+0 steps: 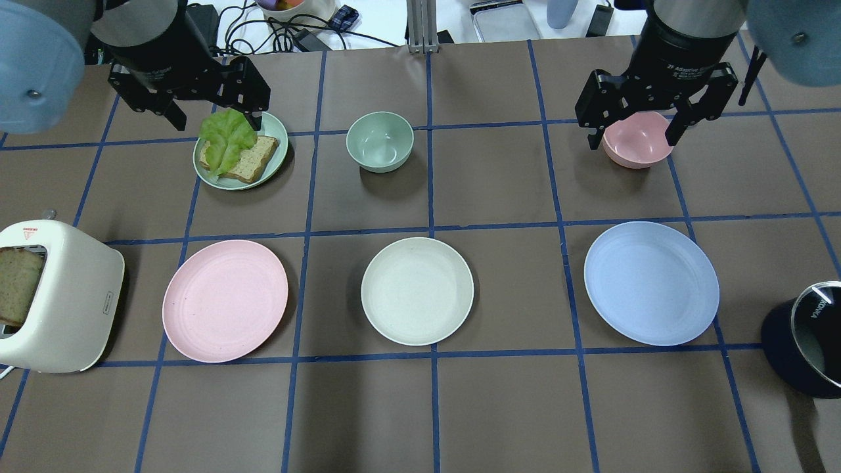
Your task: Stack three plates with pink and blue
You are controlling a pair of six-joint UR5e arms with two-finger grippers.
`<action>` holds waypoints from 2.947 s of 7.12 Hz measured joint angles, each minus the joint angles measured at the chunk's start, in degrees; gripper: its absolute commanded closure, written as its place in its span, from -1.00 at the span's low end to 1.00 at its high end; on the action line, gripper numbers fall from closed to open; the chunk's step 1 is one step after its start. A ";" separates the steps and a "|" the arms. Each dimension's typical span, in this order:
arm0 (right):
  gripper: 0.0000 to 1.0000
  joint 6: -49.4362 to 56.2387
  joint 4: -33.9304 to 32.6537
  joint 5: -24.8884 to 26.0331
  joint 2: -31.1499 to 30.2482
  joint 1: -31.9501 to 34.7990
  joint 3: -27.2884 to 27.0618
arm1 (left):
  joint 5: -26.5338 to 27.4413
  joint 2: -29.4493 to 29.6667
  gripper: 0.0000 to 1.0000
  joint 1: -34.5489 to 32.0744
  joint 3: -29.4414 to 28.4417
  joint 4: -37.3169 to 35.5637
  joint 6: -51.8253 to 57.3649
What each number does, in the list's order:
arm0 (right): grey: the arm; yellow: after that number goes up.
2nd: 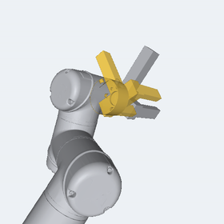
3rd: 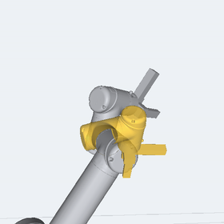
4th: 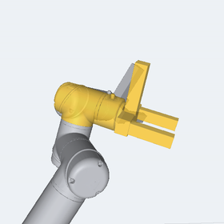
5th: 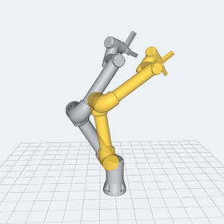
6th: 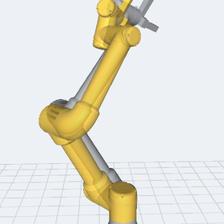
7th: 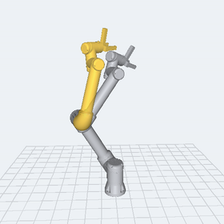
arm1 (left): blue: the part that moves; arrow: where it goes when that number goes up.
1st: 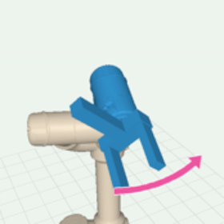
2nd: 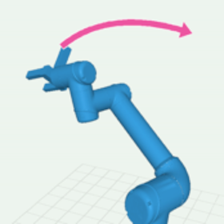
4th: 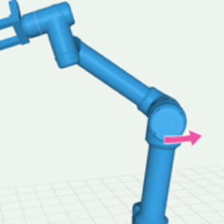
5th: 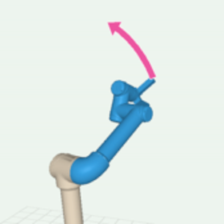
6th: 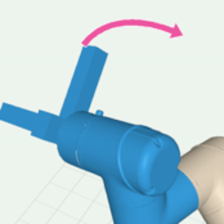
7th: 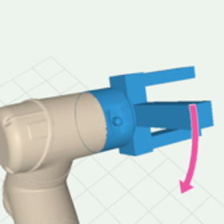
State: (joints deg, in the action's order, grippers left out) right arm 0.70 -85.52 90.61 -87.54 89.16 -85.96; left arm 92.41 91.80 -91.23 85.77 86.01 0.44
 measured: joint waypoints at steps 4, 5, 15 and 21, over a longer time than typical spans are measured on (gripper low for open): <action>-1.00 0.10 -0.07 -0.05 0.09 0.00 0.00 | 0.01 0.00 -1.00 0.00 0.06 -0.06 0.08; -1.00 0.12 -0.23 -0.07 0.13 -0.03 0.00 | 0.01 -0.04 -1.00 0.00 0.07 -0.04 0.09; -1.00 8.05 -3.93 0.92 5.24 -7.22 -0.37 | -0.81 -2.81 -1.00 -1.53 6.10 -0.12 0.56; -1.00 23.74 -12.74 0.50 12.25 -17.14 -6.39 | -0.87 -2.66 -1.00 -0.95 7.90 -0.14 0.86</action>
State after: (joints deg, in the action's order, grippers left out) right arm 24.44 -98.27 91.11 -75.29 72.02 -92.34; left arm 91.53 89.14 -92.18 93.67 85.86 1.30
